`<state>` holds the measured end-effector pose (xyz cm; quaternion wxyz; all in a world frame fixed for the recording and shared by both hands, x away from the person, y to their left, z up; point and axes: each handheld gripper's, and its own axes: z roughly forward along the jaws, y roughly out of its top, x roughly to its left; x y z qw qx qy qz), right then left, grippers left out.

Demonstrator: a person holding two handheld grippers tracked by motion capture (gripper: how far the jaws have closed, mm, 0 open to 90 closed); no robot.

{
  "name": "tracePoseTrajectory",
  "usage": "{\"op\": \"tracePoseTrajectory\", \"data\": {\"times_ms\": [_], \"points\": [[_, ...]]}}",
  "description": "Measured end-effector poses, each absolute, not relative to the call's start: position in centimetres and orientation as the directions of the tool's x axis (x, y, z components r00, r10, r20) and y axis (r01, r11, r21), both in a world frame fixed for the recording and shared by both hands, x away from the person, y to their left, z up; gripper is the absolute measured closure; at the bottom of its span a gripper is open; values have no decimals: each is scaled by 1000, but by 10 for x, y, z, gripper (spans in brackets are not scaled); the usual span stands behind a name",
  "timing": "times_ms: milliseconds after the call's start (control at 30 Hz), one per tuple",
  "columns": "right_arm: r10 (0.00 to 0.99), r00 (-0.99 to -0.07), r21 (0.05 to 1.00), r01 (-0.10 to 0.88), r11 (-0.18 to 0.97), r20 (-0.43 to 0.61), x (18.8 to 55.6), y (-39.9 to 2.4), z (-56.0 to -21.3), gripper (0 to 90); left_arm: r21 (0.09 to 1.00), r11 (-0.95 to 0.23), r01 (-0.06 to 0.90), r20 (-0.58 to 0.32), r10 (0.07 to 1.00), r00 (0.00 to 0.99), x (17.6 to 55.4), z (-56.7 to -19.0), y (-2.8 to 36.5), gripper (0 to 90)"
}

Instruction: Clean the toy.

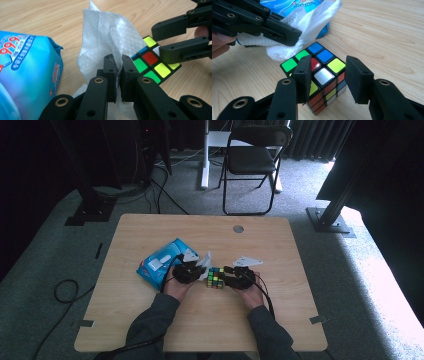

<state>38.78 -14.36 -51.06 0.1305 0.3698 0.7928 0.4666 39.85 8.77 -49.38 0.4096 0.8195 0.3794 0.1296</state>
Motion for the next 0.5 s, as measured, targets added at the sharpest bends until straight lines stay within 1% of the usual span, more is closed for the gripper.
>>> {"op": "tracePoseTrajectory", "data": {"times_ms": [267,500], "points": [[711,-689,834,471,289,143,388,-144,-511,610,776,-367,513,-104,728,678,401,-493,83,847],[716,-683,837,472,277,148,387,-144,-512,621,766,-373,524,-107,729,676,402,-498,80,847]]}}
